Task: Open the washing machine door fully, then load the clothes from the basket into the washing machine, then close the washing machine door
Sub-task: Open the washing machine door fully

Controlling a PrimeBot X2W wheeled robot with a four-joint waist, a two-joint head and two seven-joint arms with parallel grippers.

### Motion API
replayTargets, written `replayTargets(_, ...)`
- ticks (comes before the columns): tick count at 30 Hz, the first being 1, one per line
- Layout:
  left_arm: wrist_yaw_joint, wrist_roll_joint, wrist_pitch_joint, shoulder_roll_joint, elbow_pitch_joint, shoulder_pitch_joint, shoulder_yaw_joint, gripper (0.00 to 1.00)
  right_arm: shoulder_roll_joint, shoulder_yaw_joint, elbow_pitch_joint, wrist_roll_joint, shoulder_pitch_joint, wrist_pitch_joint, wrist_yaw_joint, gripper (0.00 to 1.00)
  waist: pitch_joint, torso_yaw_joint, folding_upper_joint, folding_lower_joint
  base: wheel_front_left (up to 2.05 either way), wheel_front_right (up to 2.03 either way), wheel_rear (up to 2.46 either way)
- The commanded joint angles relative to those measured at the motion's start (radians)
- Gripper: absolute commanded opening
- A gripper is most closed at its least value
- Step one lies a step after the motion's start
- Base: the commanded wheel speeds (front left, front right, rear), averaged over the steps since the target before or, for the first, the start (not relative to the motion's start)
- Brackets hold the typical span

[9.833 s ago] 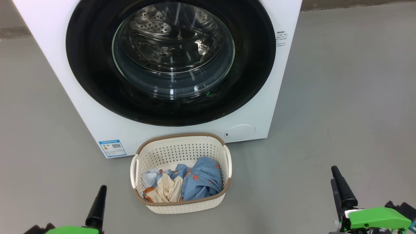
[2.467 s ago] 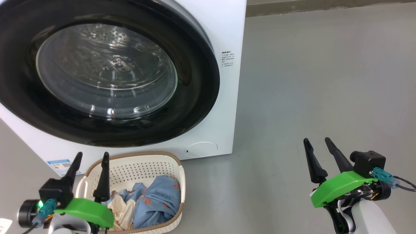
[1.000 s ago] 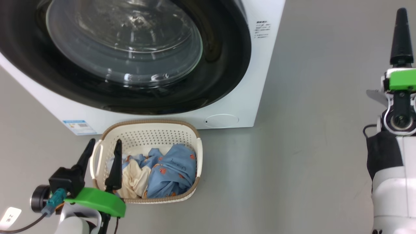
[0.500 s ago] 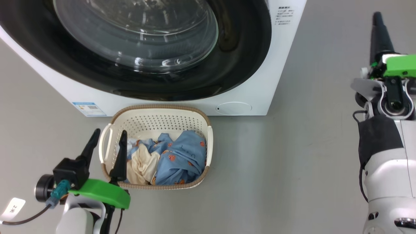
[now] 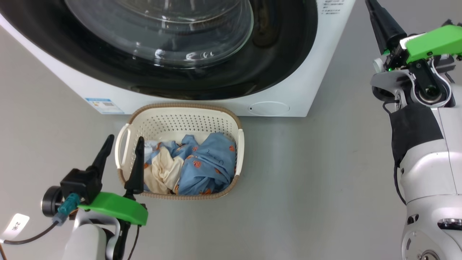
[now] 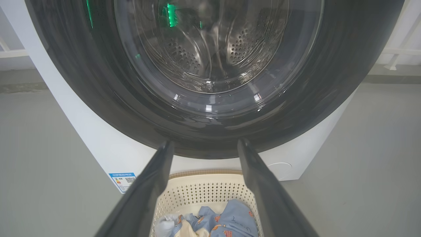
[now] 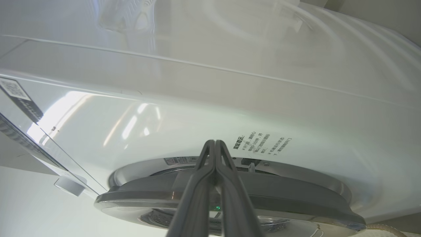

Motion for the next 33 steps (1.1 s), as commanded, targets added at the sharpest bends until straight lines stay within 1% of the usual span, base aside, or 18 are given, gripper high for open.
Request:
replayTargets(1,-0.002,-0.01,-0.006,0.02,-0.026,-0.024,0.029,1.0,0.015,0.021,-0.021,-0.018,-0.037,0.009,0.002,0.0,0.01,0.007,-0.0001,0.0,0.0,0.0,0.0)
replayTargets(5,-0.002,-0.014,-0.006,0.017,-0.029,-0.034,0.026,1.0,0.014,0.036,-0.016,-0.059,-0.055,0.053,0.002,0.0,0.025,0.019,-0.0001,0.0,0.0,0.0,0.0)
replayTargets(10,-0.002,-0.015,-0.006,0.016,-0.035,-0.042,0.027,1.0,0.015,0.049,-0.01,-0.08,-0.08,0.118,0.002,0.0,0.039,0.03,-0.0001,0.0,0.0,0.0,0.0)
replayTargets(22,-0.002,-0.038,-0.006,0.014,-0.049,-0.062,0.019,1.0,0.015,0.05,0.028,-0.115,-0.154,0.148,0.002,0.0,0.092,0.047,-0.0001,0.0,0.0,0.0,0.0)
replayTargets(33,-0.001,-0.054,-0.006,0.014,-0.047,-0.087,0.005,1.0,0.015,0.057,0.055,-0.151,-0.202,0.169,0.002,0.0,0.114,0.065,-0.0001,0.0,0.0,0.0,0.0)
